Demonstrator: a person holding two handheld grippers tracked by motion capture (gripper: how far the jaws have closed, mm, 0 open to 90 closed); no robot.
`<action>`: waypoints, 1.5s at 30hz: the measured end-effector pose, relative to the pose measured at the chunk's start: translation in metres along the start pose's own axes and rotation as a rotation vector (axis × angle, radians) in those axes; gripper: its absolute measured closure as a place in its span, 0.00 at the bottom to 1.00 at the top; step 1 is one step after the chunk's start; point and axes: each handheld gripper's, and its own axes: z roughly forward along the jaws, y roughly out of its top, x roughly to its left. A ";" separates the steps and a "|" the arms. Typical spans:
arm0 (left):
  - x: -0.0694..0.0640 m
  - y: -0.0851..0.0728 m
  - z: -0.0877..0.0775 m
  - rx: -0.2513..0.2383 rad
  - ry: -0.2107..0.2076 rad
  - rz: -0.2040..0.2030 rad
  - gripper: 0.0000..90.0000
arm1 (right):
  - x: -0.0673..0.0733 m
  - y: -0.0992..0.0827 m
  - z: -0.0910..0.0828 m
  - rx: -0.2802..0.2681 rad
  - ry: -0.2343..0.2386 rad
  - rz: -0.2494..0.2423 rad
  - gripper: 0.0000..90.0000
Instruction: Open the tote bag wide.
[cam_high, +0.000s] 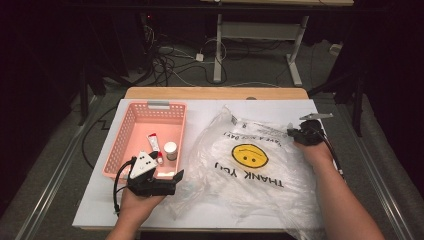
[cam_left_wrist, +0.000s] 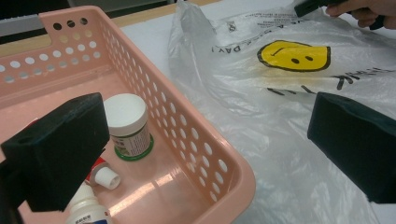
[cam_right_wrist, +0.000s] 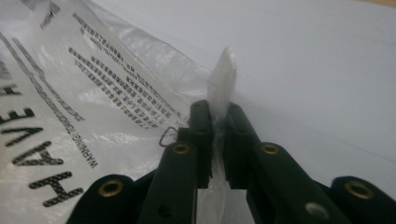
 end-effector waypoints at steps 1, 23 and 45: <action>0.000 -0.001 0.001 0.006 0.001 0.005 0.00 | -0.005 0.002 -0.004 -0.019 -0.027 0.012 0.98; 0.004 0.005 0.005 0.016 -0.017 0.000 0.00 | -0.079 -0.019 -0.072 -0.151 -0.232 0.144 0.62; 0.000 -0.011 -0.005 -0.011 -0.042 -0.011 0.00 | 0.086 -0.129 -0.160 -0.132 0.056 -0.042 0.58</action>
